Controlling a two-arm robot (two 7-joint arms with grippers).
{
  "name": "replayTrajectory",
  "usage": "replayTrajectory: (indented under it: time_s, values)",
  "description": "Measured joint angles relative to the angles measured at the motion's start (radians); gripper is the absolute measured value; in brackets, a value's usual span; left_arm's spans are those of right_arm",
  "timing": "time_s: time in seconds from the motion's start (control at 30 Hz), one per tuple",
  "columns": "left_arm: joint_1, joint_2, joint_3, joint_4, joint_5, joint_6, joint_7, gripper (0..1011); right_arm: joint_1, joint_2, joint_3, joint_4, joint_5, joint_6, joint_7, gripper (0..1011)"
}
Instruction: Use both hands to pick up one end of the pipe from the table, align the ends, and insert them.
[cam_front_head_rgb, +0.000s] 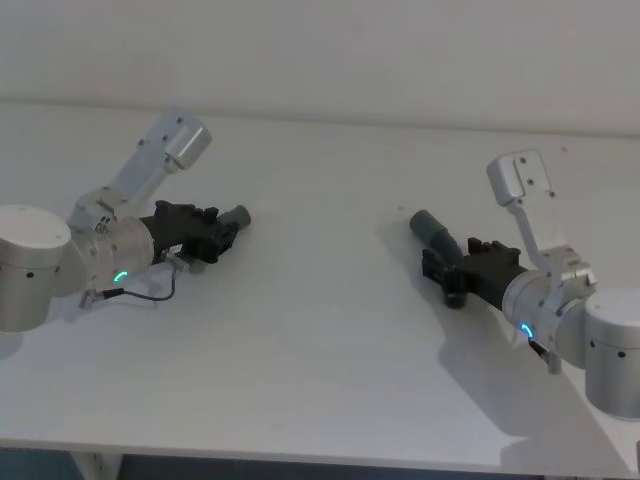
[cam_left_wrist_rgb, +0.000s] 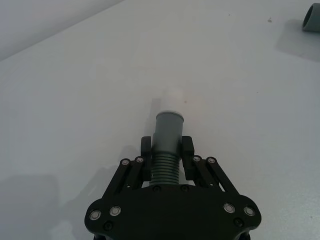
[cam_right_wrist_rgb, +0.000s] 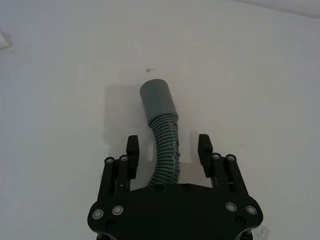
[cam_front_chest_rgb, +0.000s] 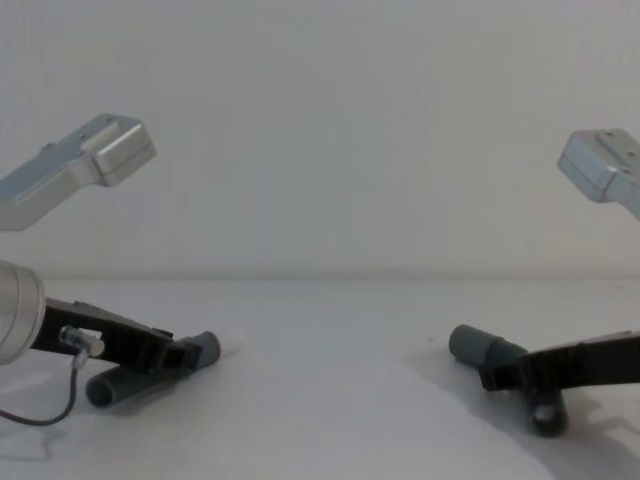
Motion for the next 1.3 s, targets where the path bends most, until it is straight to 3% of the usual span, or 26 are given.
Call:
replayTrajectory:
  time_s: [0.2, 0.4, 0.57, 0.97, 1.3]
  values:
    - [0.000, 0.000, 0.000, 0.000, 0.000, 0.000, 0.000, 341, 0.001, -0.001, 0.001, 0.002, -0.001, 0.001, 0.001, 582]
    - [0.000, 0.000, 0.000, 0.000, 0.000, 0.000, 0.000, 340, 0.002, -0.001, 0.001, 0.003, -0.002, 0.002, 0.002, 335]
    - [0.000, 0.000, 0.000, 0.000, 0.000, 0.000, 0.000, 340, 0.002, -0.002, 0.001, 0.004, -0.002, 0.002, 0.002, 216]
    - [-0.003, -0.002, 0.002, -0.001, 0.007, -0.003, 0.000, 340, 0.001, -0.002, 0.001, 0.005, -0.007, -0.015, 0.005, 176]
    - [-0.023, -0.001, 0.014, -0.018, 0.037, -0.037, 0.000, 340, -0.006, 0.015, -0.003, 0.002, -0.024, -0.107, 0.026, 174]
